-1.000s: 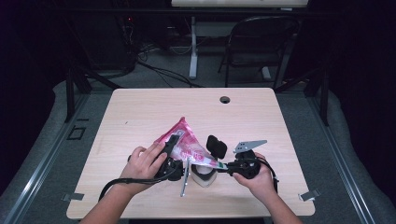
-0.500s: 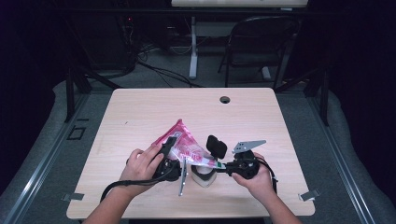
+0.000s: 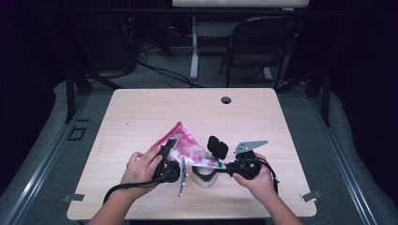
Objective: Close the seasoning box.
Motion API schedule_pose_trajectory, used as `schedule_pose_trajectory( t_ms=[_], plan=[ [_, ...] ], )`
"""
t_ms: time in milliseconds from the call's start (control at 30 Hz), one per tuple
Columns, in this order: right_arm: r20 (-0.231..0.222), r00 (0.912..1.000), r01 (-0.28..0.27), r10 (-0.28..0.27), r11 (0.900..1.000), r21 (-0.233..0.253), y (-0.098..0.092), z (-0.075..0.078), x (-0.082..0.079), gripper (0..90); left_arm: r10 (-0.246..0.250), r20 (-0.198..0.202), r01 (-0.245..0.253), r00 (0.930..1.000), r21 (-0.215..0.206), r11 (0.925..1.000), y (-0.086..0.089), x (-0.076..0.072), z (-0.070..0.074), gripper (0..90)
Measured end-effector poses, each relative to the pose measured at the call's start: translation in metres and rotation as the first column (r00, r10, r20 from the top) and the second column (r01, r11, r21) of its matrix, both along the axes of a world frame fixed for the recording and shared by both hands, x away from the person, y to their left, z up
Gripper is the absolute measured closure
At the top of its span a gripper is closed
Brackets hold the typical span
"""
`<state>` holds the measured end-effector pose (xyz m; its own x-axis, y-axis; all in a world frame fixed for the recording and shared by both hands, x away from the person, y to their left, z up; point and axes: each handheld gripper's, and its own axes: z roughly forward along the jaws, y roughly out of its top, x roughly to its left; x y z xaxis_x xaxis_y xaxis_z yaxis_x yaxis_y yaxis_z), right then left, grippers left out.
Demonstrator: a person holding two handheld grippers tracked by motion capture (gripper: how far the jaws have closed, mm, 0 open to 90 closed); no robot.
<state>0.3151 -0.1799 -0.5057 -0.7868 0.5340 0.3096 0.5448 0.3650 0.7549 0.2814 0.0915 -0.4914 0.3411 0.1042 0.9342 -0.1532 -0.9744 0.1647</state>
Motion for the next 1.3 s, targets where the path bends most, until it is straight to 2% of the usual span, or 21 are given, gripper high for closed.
schedule_pose_trajectory(
  t_ms=[200,367,400,533,633,900,1033,1167,1200,1233,1267,1300],
  plan=[
    [0.006,1.0000,0.000,0.000,1.000,0.001,0.002,0.002,-0.001,90.0,0.011,-0.025,-0.012,0.9996,-0.044,0.9990,0.005,0.000,-0.003,67.1],
    [0.009,0.9999,-0.005,0.005,1.000,-0.001,0.003,0.001,-0.001,90.0,0.020,-0.038,-0.023,0.9991,-0.061,0.9979,0.007,0.000,-0.006,67.2],
    [0.008,1.0000,-0.004,0.004,1.000,0.001,0.003,0.001,-0.001,90.0,0.022,-0.043,-0.025,0.9988,-0.079,0.9966,0.008,0.000,-0.007,67.2],
    [0.006,1.0000,-0.002,0.002,1.000,0.004,0.002,0.002,-0.001,90.0,0.028,-0.056,-0.034,0.9980,-0.102,0.9942,0.010,0.001,-0.009,67.3],
    [0.006,1.0000,-0.001,0.001,1.000,0.006,0.001,0.002,-0.001,89.8,0.037,-0.076,-0.047,0.9964,-0.140,0.9891,0.013,0.001,-0.013,67.3],
    [0.008,1.0000,0.005,-0.005,1.000,0.013,0.001,0.001,-0.001,89.3,0.046,-0.101,-0.063,0.9939,-0.176,0.9824,0.016,0.002,-0.018,67.6],
    [0.009,0.9999,0.008,-0.008,1.000,0.016,0.001,0.001,-0.001,88.6,0.046,-0.133,-0.074,0.9901,-0.212,0.9745,0.018,0.003,-0.022,67.8],
    [0.009,0.9999,0.013,-0.014,1.000,0.024,0.000,0.001,-0.001,88.2,0.047,-0.154,-0.082,0.9869,-0.227,0.9704,0.019,0.003,-0.023,68.4],
    [0.010,0.9998,0.014,-0.014,1.000,0.020,-0.001,0.001,0.000,87.8,0.044,-0.165,-0.084,0.9853,-0.245,0.9659,0.020,0.004,-0.024,68.4],
    [0.010,0.9998,0.014,-0.014,1.000,0.020,-0.001,0.001,0.000,87.8,0.044,-0.165,-0.084,0.9853,-0.245,0.9659,0.020,0.004,-0.024,68.4],
    [0.007,0.9998,0.016,-0.016,1.000,0.024,-0.001,0.001,0.000,87.5,0.038,-0.178,-0.086,0.9832,-0.270,0.9589,0.021,0.005,-0.026,68.5],
    [0.007,0.9998,0.016,-0.016,1.000,0.024,-0.001,0.001,0.000,87.5,0.038,-0.178,-0.086,0.9832,-0.270,0.9589,0.021,0.005,-0.026,68.7]
  ],
)
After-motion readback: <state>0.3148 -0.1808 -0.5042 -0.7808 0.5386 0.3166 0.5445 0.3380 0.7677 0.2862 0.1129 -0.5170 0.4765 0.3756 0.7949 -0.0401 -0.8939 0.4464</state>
